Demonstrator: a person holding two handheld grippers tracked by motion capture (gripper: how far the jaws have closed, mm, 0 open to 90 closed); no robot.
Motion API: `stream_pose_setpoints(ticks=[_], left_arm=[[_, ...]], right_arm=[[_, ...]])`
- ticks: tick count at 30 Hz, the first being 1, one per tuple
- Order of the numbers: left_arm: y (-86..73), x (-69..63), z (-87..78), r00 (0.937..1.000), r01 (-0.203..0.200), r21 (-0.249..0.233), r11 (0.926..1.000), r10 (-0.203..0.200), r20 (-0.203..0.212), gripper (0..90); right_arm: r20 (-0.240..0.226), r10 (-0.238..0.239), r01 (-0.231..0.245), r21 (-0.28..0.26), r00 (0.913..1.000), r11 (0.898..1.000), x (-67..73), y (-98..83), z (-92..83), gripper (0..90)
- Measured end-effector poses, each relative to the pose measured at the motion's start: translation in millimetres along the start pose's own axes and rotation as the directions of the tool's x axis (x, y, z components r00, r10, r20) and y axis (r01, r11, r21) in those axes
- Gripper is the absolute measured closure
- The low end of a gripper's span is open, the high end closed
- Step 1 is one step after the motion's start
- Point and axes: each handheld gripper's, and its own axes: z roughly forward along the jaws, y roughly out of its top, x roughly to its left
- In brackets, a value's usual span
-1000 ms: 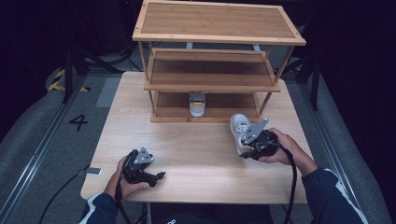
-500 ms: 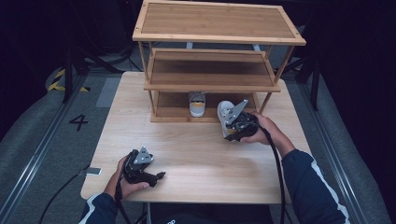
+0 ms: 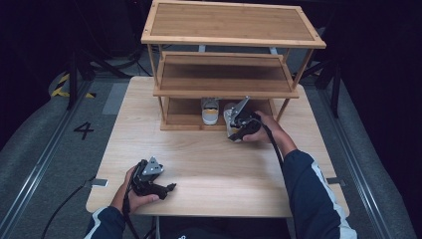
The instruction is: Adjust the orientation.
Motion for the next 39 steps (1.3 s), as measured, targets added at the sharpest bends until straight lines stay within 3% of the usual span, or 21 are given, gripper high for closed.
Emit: stream_pose_setpoints(ticks=[2, 3, 5, 6, 8, 11, 12, 16, 22, 24, 27, 30, 31, 35, 39], left_arm=[[0.0, 0.0, 0.0, 1.0, 0.0, 0.0, 1.0, 0.0, 0.0, 15.2], [0.0, -0.1, 0.0, 1.0, 0.001, -0.001, 1.0, -0.001, 0.0, 15.2], [-0.1, -0.1, 0.0, 1.0, 0.001, -0.001, 1.0, -0.001, 0.001, 15.3], [-0.2, -0.2, -0.1, 1.0, 0.002, -0.001, 1.0, -0.002, 0.0, 15.3], [-0.1, 0.0, -0.1, 1.0, 0.0, 0.0, 1.0, 0.0, 0.0, 15.3], [-0.1, -0.2, -0.1, 1.0, 0.002, -0.001, 1.0, -0.002, 0.0, 15.3], [-0.1, -0.2, -0.1, 1.0, 0.002, -0.001, 1.0, -0.002, 0.0, 15.3], [-0.1, -0.1, -0.1, 1.0, 0.0, 0.0, 1.0, 0.0, 0.0, 15.3], [-0.2, -0.2, -0.2, 1.0, 0.001, -0.001, 1.0, -0.001, 0.0, 15.4], [-0.2, -0.2, -0.2, 1.0, 0.001, -0.001, 1.0, -0.001, 0.0, 15.4], [-0.2, -0.2, -0.2, 1.0, 0.002, -0.001, 1.0, -0.002, 0.0, 15.4], [-0.2, -0.2, -0.2, 1.0, 0.002, -0.001, 1.0, -0.002, 0.0, 15.4], [-0.2, -0.2, -0.2, 1.0, 0.001, -0.001, 1.0, -0.001, 0.0, 15.4], [-0.2, -0.2, -0.2, 1.0, 0.001, -0.001, 1.0, -0.001, 0.0, 15.4], [-0.2, -0.2, -0.2, 1.0, 0.002, -0.001, 1.0, -0.002, 0.0, 15.3]], right_arm=[[0.014, 0.003, -0.003, 0.006, 0.9999, 1.0, -0.3, 0.9, 2.4, 67.8], [-0.003, -0.003, 0.003, 0.003, 1.0, 1.0, -0.9, 1.7, 4.2, 67.5], [0.023, -0.005, 0.005, -0.006, 0.9997, 1.0, -2.4, 1.1, 9.0, 65.1], [0.004, -0.002, 0.002, -0.019, 1.0, 1.0, -3.4, 0.1, 8.2, 64.9], [0.025, -0.002, 0.003, -0.029, 0.9997, 1.0, -4.0, -1.3, 7.3, 64.1], [0.017, -0.006, 0.007, -0.04, 0.9998, 0.999, -3.5, -2.3, 5.0, 62.0], [0.058, -0.003, 0.006, -0.061, 0.9983, 0.998, -2.9, -3.1, 0.9, 59.1], [0.104, 0.003, 0.003, -0.057, 0.9946, 0.998, 2.6, -5.9, -2.1, 52.2], [0.128, 0.033, -0.016, -0.135, 0.9912, 0.991, 4.8, -11.6, -16.0, 48.1], [0.144, 0.03, -0.01, -0.136, 0.9891, 0.991, 6.7, -12.8, -20.1, 47.4], [0.178, 0.047, -0.015, -0.179, 0.9829, 0.984, 12.1, -20.1, -31.9, 44.7], [0.196, 0.096, -0.043, -0.256, 0.976, 0.966, 14.4, -31.0, -43.7, 42.8], [0.181, 0.117, -0.063, -0.278, 0.9766, 0.958, 15.8, -35.1, -46.5, 41.7], [0.201, 0.161, -0.098, -0.291, 0.9661, 0.952, 19.3, -49.7, -48.5, 38.8], [0.203, 0.225, -0.155, -0.311, 0.9531, 0.938, 18.6, -60.5, -41.5, 34.0]])
